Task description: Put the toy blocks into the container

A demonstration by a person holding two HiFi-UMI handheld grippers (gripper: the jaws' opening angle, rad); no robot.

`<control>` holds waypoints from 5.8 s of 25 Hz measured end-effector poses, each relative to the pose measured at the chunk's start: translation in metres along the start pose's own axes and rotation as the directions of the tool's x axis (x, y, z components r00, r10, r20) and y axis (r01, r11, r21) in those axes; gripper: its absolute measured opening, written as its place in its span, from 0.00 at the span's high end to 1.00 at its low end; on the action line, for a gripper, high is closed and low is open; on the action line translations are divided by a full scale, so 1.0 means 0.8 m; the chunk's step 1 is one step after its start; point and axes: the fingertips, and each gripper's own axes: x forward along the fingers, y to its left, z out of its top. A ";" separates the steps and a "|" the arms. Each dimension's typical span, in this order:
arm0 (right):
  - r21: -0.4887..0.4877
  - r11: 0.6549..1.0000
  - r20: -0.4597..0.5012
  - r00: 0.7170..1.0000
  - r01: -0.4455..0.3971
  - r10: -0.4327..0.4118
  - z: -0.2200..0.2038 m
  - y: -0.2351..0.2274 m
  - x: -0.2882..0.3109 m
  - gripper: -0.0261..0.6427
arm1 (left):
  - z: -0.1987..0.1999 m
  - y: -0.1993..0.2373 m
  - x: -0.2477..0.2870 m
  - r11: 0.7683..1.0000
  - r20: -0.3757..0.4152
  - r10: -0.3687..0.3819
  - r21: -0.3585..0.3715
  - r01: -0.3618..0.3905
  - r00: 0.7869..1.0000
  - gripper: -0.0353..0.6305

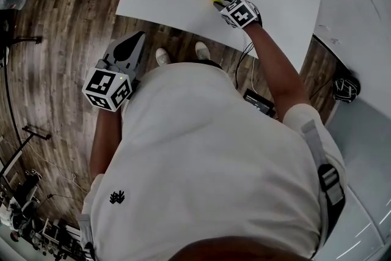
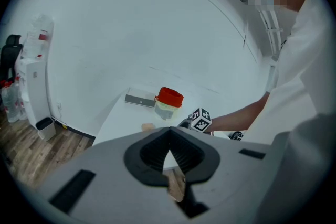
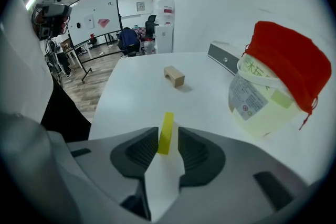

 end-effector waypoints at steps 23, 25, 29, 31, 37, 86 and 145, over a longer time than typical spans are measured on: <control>-0.077 0.994 0.067 0.995 -0.073 0.078 0.048 0.008 -0.081 0.86 | 0.008 -0.031 0.047 0.999 0.024 -0.036 -0.014 0.036 0.999 0.94; -0.098 0.991 0.082 0.992 -0.086 0.094 0.058 0.005 -0.103 0.86 | 0.010 -0.039 0.057 0.999 0.027 -0.045 -0.008 0.045 0.999 0.94; -0.132 0.987 0.117 0.987 -0.094 0.110 0.079 -0.010 -0.148 0.86 | 0.016 -0.050 0.072 0.999 0.039 -0.049 -0.001 0.049 0.998 0.94; -0.148 0.985 0.132 0.985 -0.089 0.109 0.090 -0.026 -0.168 0.86 | 0.020 -0.053 0.079 0.999 0.044 -0.045 0.001 0.045 0.998 0.94; -0.181 0.982 0.186 0.978 -0.062 0.096 0.127 -0.091 -0.213 0.86 | 0.027 -0.060 0.092 1.000 0.053 -0.010 -0.003 0.010 0.999 0.94; -0.315 0.949 -0.190 0.978 0.026 -0.090 0.138 -0.310 -0.044 0.78 | -0.002 -0.032 0.038 0.958 0.073 0.266 -0.131 -0.255 0.961 0.94; -0.415 0.896 -0.134 0.985 -0.159 0.113 0.154 -0.020 0.067 0.70 | -0.003 0.070 0.004 0.997 0.007 0.052 -0.065 -0.052 0.999 0.94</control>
